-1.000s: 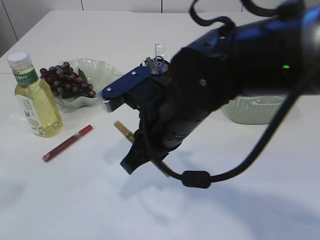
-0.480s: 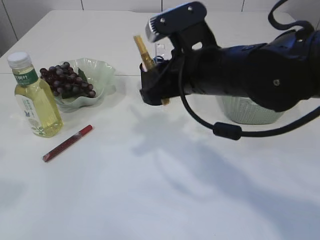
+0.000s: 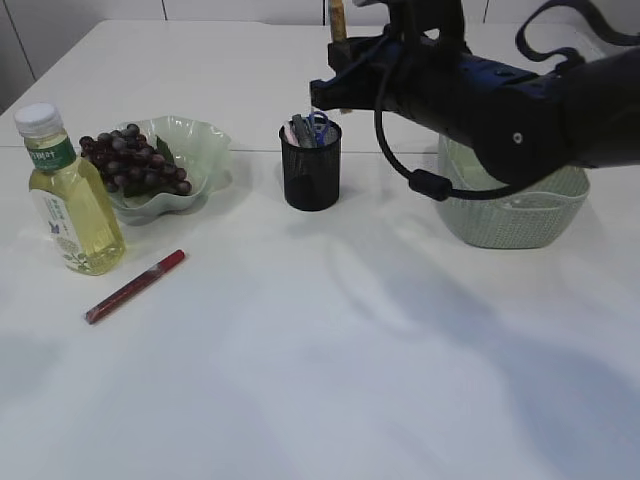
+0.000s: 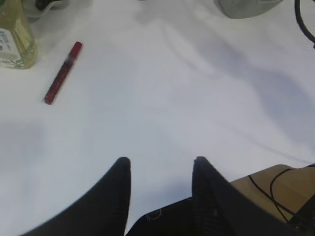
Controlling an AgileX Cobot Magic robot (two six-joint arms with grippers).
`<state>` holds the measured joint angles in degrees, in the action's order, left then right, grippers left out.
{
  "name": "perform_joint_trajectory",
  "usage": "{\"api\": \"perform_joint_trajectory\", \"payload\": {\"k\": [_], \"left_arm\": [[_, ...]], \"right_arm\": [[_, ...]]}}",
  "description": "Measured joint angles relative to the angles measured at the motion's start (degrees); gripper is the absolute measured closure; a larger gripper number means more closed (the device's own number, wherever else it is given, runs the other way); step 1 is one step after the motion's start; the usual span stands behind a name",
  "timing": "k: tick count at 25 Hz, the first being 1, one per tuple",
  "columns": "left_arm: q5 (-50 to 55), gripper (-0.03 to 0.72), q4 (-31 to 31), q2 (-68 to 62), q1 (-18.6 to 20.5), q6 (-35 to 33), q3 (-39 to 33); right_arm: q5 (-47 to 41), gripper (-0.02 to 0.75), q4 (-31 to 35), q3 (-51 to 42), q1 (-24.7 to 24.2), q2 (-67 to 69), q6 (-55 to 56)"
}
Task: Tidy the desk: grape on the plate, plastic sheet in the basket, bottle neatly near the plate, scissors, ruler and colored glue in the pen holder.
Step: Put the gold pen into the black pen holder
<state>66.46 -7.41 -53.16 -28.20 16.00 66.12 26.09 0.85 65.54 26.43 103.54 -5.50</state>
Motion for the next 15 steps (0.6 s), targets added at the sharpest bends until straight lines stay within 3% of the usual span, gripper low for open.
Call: {"api": "perform_joint_trajectory", "payload": {"k": [15], "left_arm": [[-1.51, 0.379, 7.41, 0.00, 0.00, 0.00, 0.00]], "right_arm": [[1.70, 0.598, 1.29, 21.56, -1.32, 21.45, 0.11]]}}
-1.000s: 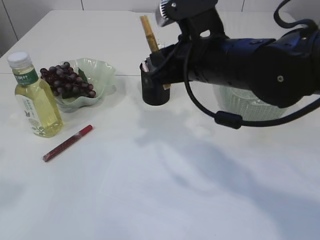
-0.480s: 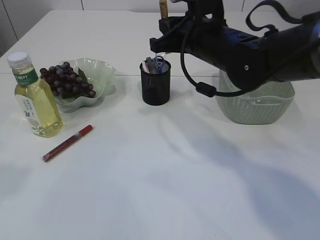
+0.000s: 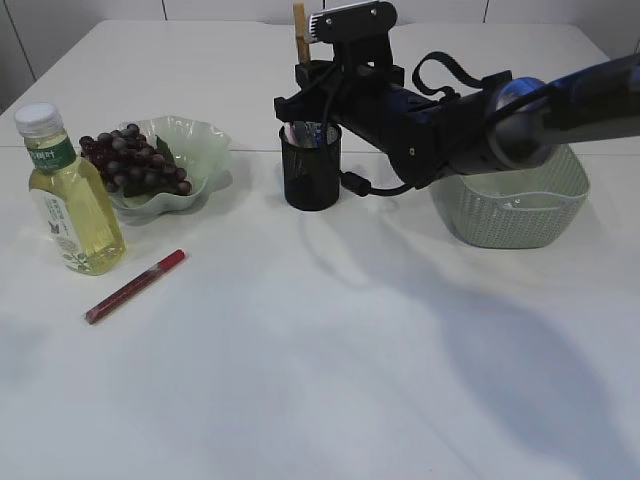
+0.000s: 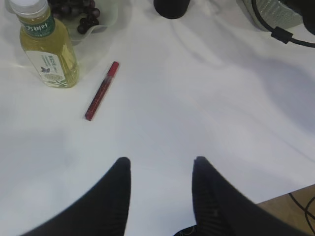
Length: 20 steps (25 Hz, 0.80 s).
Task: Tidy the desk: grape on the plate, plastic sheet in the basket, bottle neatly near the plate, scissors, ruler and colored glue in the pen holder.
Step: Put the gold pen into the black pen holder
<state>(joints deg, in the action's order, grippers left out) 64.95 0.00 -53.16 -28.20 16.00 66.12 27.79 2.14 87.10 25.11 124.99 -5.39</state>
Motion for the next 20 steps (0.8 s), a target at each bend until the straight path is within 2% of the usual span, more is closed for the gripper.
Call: {"api": "perform_joint_trajectory", "payload": {"k": [20], "left_arm": [[-2.59, 0.379, 1.39, 0.00, 0.00, 0.00, 0.00]], "right_arm": [[0.10, 0.599, 0.84, 5.48, -1.80, 6.79, -0.11]]}}
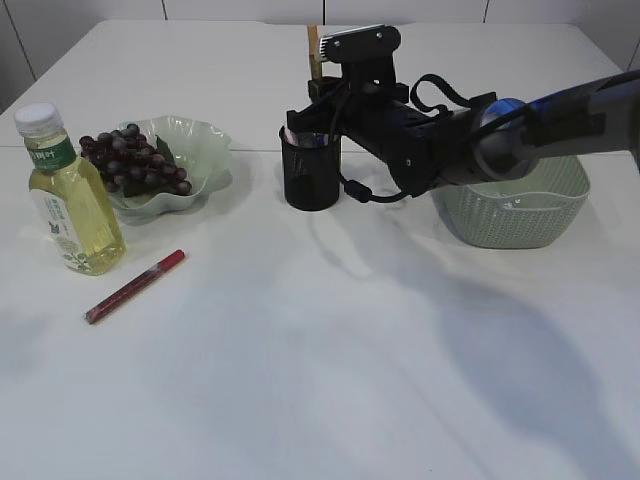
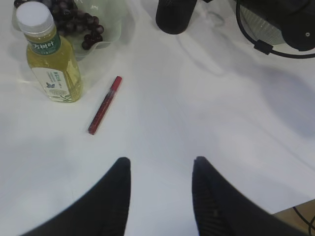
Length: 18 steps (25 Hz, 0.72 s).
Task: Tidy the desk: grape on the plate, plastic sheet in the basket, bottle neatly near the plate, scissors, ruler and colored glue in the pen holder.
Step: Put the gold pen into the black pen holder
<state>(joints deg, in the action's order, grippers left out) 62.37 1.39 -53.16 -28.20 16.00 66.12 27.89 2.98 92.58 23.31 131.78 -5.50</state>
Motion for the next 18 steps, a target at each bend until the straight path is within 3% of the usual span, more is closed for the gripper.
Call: {"api": "perform_joint_trajectory", "payload": {"k": [18], "left_arm": [[-1.31, 0.379, 0.12, 0.00, 0.00, 0.00, 0.00]], "right_arm": [[0.00, 0.598, 0.00, 0.32, -0.04, 0.86, -0.11]]}}
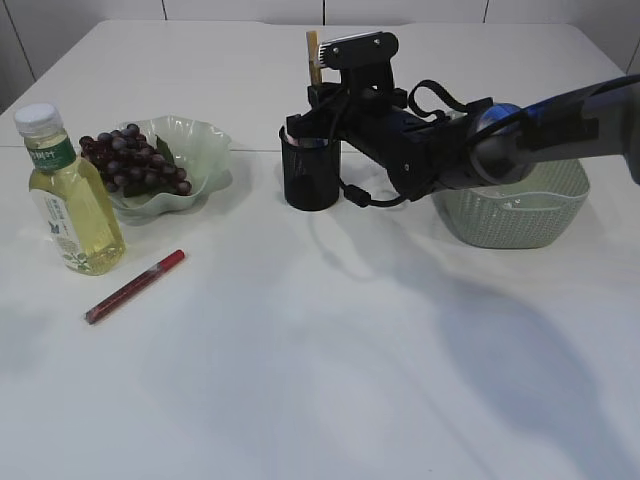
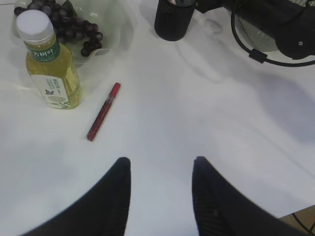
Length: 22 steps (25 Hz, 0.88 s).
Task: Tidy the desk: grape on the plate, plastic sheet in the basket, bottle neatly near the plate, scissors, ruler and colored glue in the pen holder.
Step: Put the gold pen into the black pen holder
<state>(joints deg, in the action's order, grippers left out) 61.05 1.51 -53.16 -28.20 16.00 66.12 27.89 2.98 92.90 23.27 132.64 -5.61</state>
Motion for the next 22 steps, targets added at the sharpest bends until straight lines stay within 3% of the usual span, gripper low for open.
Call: {"api": "perform_joint_trajectory", "payload": {"k": [7, 14, 22], "left_arm": [[-0.56, 0.379, 0.00, 0.00, 0.00, 0.00, 0.00], [-1.85, 0.379, -0.99, 0.00, 0.00, 0.00, 0.00], [-1.85, 0.379, -1.12, 0.00, 0.00, 0.00, 0.00]], "right_arm": [[0.00, 0.564, -0.10, 0.00, 0.00, 0.00, 0.00], [-1.80, 0.457, -0.10, 0.00, 0.00, 0.00, 0.00], [-6.66, 0.444, -0.21, 0.00, 0.00, -1.53, -0.11]]}}
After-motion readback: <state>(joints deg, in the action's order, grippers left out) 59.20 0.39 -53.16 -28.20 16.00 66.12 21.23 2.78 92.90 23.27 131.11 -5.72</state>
